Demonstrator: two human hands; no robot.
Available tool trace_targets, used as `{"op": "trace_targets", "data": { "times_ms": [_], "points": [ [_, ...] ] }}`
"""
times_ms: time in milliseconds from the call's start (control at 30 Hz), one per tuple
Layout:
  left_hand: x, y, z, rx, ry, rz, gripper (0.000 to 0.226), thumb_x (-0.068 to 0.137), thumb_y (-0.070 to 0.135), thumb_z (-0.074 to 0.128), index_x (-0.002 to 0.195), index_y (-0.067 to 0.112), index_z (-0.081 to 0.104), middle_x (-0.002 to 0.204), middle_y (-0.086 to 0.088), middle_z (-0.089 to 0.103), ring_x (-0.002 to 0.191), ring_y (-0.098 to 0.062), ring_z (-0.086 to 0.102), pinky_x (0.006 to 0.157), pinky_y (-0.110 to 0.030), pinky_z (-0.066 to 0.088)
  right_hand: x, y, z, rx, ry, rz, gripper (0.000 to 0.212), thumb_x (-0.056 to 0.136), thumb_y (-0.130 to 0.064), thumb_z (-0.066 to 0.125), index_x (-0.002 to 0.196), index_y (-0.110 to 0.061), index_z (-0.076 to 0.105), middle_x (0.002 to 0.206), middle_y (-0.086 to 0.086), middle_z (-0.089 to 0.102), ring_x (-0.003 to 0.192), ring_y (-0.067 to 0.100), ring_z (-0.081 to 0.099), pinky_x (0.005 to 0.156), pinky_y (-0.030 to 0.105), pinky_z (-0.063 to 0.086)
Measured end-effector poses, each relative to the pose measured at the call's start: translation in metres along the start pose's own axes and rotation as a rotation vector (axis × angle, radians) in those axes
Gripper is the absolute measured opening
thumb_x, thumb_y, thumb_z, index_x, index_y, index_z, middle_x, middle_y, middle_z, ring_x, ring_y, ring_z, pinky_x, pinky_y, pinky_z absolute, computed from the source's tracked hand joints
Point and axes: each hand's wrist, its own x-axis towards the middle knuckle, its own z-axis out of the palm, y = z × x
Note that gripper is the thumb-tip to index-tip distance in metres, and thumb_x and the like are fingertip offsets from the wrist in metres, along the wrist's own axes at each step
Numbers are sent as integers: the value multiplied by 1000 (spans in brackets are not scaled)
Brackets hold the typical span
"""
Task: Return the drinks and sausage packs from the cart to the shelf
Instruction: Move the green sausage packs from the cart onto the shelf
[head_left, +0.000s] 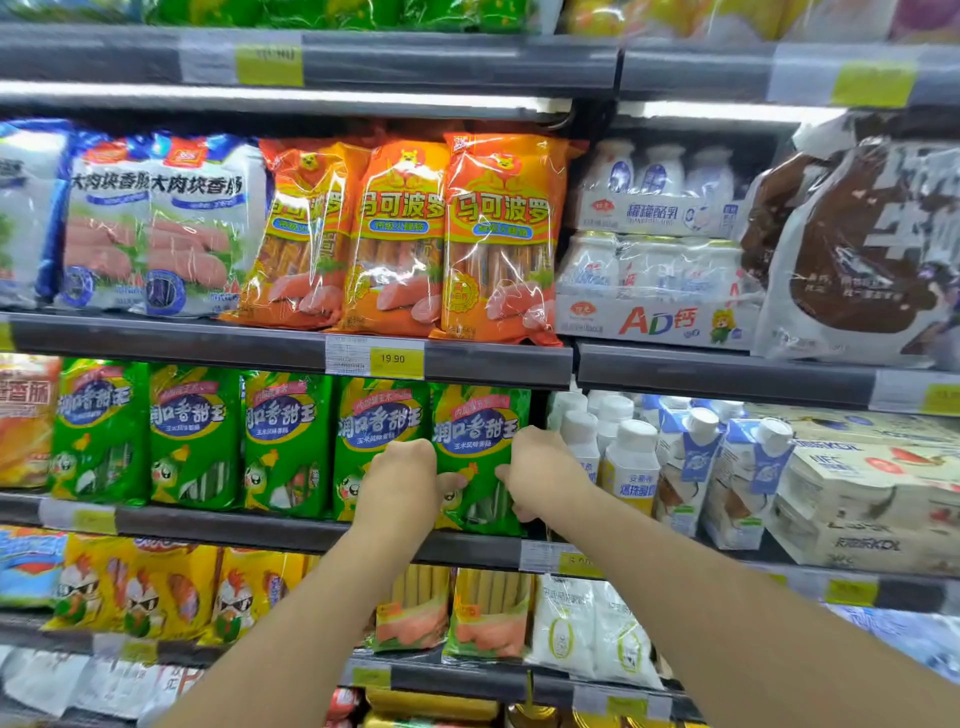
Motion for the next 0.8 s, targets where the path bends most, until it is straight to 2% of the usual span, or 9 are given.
{"op": "trace_targets", "data": {
  "times_ms": [67,100,167,300,400,467,567,667,800],
  "points": [
    [2,2,-2,19,-28,-6,46,88,50,66,75,9,48,68,-2,49,70,-23,54,63,-31,44,0,1,4,9,69,-60,32,97,-14,52,67,-15,41,83,10,54,77,29,60,78,40,59],
    [2,4,-4,23,-43,-11,47,88,49,66,73,9,48,69,-2,49,70,-23,54,63,-31,45,0,3,4,7,108,-67,38,97,-14,51,64,-18,35,83,11,53,78,29,58,76,38,57],
    [1,7,-6,28,-62,-16,51,88,49,66,66,10,43,66,-2,47,68,-23,54,62,-30,45,-2,5,6,2,114,-38,39,99,-14,51,63,-17,35,80,9,52,76,27,56,69,36,51],
    [-7,1,-8,30,-46,-14,51,88,52,66,63,13,43,62,0,49,61,-20,56,56,-29,47,-8,6,7,58,73,-70,34,98,-20,57,68,-12,43,79,10,57,78,31,69,70,39,60],
    [-16,-12,-8,38,-49,33,53,89,57,61,62,12,52,60,0,56,58,-20,59,60,-31,54,-21,13,5,75,86,-113,41,99,-29,56,65,-15,38,64,6,50,55,21,59,49,28,47],
    [-20,-17,-9,57,-69,117,48,92,54,56,75,11,65,68,-2,64,66,-23,64,68,-35,58,-32,20,4,49,113,-147,42,98,-31,56,62,-12,44,60,6,50,52,19,52,48,27,41],
    [-27,-18,-10,-7,-143,222,36,98,43,50,102,11,67,90,-4,70,80,-23,67,76,-38,57,-51,35,-1,55,144,-170,29,95,-34,57,83,-10,69,78,5,69,71,20,64,68,35,56],
    [-33,-12,-11,-10,-225,313,41,99,42,48,128,15,58,119,-3,66,101,-22,64,89,-39,55,-70,57,-8,34,166,-145,25,95,-38,55,94,-18,70,87,0,71,82,19,67,77,42,59],
    [-40,0,-9,39,-300,378,54,98,45,49,142,14,45,135,-4,56,118,-22,57,99,-38,49,-88,91,-17,-44,224,-97,22,95,-39,55,100,-21,66,90,-4,69,83,18,66,75,39,58]
  ]
}}
